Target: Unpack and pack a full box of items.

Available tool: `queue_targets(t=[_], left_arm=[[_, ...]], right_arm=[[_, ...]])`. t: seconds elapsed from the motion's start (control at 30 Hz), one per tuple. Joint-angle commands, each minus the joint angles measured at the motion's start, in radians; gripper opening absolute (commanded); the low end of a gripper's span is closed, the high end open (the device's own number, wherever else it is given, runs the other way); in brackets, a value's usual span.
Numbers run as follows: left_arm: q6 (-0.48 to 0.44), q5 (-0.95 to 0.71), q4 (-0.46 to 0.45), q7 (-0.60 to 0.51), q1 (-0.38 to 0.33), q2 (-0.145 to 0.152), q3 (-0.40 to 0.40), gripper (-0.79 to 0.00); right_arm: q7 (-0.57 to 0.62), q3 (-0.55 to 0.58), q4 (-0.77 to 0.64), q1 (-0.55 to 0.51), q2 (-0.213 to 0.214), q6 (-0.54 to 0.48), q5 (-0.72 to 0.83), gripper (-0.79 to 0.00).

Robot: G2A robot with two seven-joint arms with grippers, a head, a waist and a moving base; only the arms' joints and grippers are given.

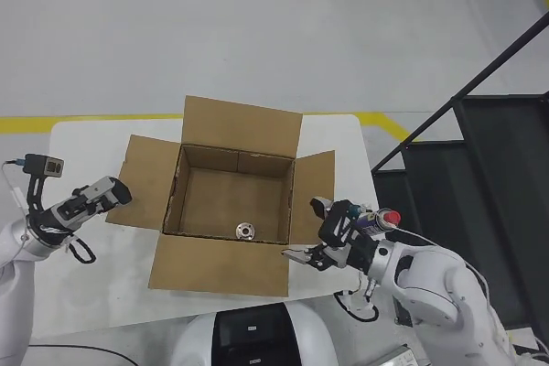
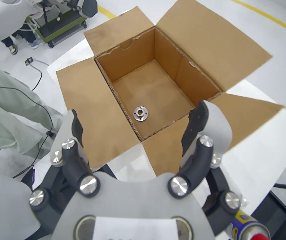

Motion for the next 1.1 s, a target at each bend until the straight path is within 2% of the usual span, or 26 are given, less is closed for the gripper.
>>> queue_targets(t=[0.0,0.1,0.27,0.5,0.57,0.83,1.07], left_arm=[[-0.012,0.044,-0.006,0.039,0.022,0.003,-0.035,0.000],[-0.026,0.067,-0.005,0.092,0.049,0.006,-0.083,0.000],[-0.041,0.143,0.013,0.161,0.061,0.012,-0.130,0.000],[-0.027,0.337,0.114,0.196,-0.025,0.019,-0.051,0.000],[-0.023,0.350,0.138,0.205,-0.043,0.018,-0.025,0.000],[-0.019,0.389,0.175,0.087,-0.085,0.025,0.055,0.000],[-0.013,0.285,0.158,-0.061,-0.037,0.038,0.037,0.000]], right_arm=[[0.051,-0.053,0.029,0.072,-0.002,0.046,0.028,0.000],[0.058,-0.104,0.073,0.129,-0.006,0.078,0.105,0.000],[0.057,-0.103,0.080,0.135,-0.006,0.091,0.113,0.000],[0.057,-0.103,0.080,0.135,-0.006,0.091,0.113,0.000],[0.057,-0.103,0.080,0.135,-0.006,0.091,0.113,0.000],[0.057,-0.103,0.080,0.135,-0.006,0.091,0.113,0.000],[0.057,-0.103,0.080,0.135,-0.006,0.091,0.113,0.000]])
